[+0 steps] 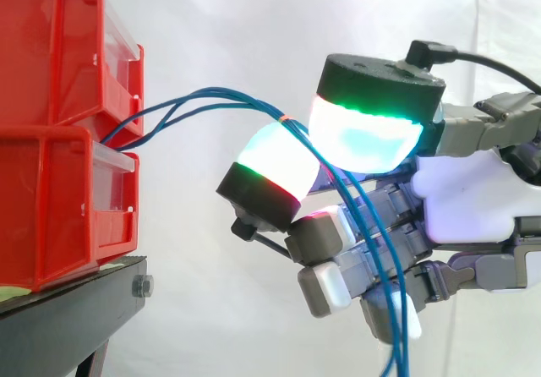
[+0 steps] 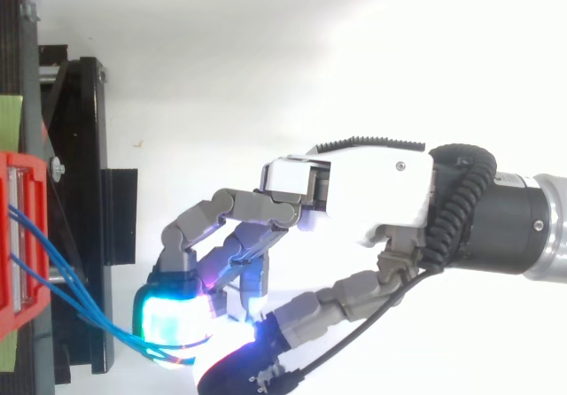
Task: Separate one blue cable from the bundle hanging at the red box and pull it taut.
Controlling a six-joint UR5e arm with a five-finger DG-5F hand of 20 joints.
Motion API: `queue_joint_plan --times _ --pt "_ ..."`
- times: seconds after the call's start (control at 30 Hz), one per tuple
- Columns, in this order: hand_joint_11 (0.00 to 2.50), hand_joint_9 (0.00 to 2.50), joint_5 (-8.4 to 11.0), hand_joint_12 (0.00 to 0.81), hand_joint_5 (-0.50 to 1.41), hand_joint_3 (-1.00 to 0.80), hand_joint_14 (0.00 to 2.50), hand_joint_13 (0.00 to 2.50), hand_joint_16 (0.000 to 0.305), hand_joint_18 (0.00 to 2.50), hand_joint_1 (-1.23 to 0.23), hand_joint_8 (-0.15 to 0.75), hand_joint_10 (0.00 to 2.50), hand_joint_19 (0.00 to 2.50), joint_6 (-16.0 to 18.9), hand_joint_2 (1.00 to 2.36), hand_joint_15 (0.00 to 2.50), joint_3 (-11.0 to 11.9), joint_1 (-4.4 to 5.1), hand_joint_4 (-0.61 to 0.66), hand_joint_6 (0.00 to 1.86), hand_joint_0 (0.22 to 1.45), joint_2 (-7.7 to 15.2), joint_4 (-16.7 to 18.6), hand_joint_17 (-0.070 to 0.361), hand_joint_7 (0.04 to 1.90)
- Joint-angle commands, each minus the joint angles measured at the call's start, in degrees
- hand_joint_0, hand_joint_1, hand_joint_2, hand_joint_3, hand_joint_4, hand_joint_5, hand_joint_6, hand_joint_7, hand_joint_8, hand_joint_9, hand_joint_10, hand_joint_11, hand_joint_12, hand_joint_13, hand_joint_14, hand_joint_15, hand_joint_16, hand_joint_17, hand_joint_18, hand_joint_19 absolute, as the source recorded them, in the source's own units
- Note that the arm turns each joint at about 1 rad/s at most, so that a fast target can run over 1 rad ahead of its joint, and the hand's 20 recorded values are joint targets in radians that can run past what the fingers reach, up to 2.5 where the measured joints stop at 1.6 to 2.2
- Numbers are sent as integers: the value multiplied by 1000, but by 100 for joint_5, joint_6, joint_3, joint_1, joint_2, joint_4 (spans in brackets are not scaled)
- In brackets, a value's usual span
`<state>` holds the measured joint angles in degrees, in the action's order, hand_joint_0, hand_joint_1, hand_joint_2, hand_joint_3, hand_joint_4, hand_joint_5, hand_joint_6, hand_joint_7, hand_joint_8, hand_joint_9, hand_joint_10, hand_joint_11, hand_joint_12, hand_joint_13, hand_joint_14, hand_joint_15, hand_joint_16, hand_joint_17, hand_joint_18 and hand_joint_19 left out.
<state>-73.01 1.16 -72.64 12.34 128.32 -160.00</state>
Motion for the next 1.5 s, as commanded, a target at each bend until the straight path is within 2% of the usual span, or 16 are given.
queue_joint_plan --times 0.0,0.1,0.23,0.33,0.73,1.03,1.17,1.23,1.3,1.47 --pt "1180 744 -3 437 -240 -418 24 819 51 967 -784 369 24 779 7 1007 843 -5 -3 279 883 674 0 -5 116 1032" --pt "1172 780 -3 435 -230 -471 25 829 51 978 -733 372 22 788 7 1002 845 -5 -3 273 889 658 0 4 115 1043" --pt "1171 784 -3 435 -227 -449 24 839 51 983 -664 371 22 788 7 1004 855 -5 5 272 883 607 0 13 115 1048" --pt "1173 791 -3 437 -226 -420 23 842 51 990 -668 371 22 789 7 1008 857 -5 -3 267 875 602 0 4 116 1045" --pt "1148 778 -3 433 -230 -161 24 828 51 964 -794 363 23 796 7 1028 853 4 5 218 862 719 0 13 115 1039" --pt "1127 783 -12 420 -221 -354 24 817 50 934 -875 358 23 803 7 1014 853 -5 -3 192 868 792 0 4 112 979" --pt "1125 794 -12 421 -207 -442 25 811 49 919 -887 358 23 816 7 1005 853 -5 -3 161 875 820 0 -5 110 1084" --pt "1118 835 -12 416 -197 -500 24 816 49 918 -921 333 23 802 7 1000 852 -5 5 101 875 834 0 -5 109 1060" --pt "1110 837 -3 416 -194 -500 25 817 48 920 -940 332 23 793 7 1000 848 -5 -3 107 874 832 0 13 109 1057" --pt "1120 842 -3 411 -182 -500 26 822 48 942 -953 324 24 779 16 1000 841 -5 -3 152 886 797 0 13 108 1183"
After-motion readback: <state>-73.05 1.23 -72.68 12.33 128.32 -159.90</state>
